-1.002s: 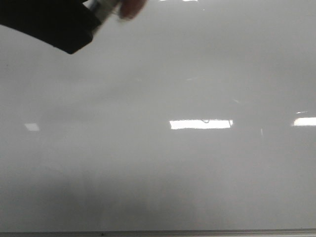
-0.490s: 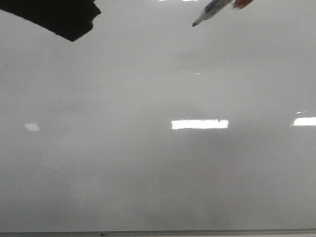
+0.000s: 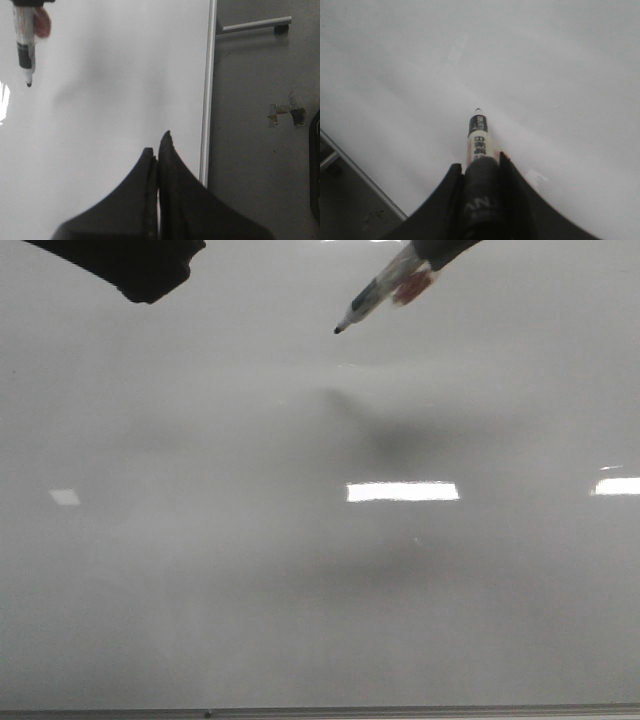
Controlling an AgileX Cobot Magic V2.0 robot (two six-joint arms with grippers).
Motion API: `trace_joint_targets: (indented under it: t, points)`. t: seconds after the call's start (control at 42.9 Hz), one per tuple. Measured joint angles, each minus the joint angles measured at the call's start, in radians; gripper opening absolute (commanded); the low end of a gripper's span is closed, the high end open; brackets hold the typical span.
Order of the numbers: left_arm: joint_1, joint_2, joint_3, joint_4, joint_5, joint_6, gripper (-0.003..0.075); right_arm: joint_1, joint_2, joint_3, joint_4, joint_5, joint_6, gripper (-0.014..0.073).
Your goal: Write number 7 on whiteboard
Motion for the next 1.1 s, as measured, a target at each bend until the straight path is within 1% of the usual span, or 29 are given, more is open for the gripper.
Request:
trace_joint_targets:
  t: [0.093, 0.256, 0.676, 0.769, 0.979, 1.096]
  points:
    - [0.0, 0.0, 0.0, 0.0, 0.0, 0.0, -0.002, 0.022, 0.08, -0.051, 0.002, -0.017, 0.0, -0.006]
    - [0.0, 0.0, 0.0, -0.001, 0.0, 0.0, -0.002, 0.033, 0.148, -0.076, 0.004, -0.048, 0.0, -0.006]
    - [0.0, 0.0, 0.0, -0.007, 0.002, 0.0, -0.002, 0.029, 0.171, -0.082, 0.012, -0.058, 0.0, -0.006]
    - [0.0, 0.0, 0.0, -0.007, 0.002, 0.0, -0.002, 0.001, 0.153, -0.082, 0.006, -0.034, 0.0, -0.006]
    - [0.0, 0.0, 0.0, -0.007, 0.004, 0.0, -0.002, -0.114, 0.103, -0.082, -0.006, 0.055, 0.0, -0.006]
    - [0.0, 0.0, 0.0, -0.007, 0.004, 0.0, -0.002, -0.155, 0.09, -0.082, -0.006, 0.087, 0.0, -0.006]
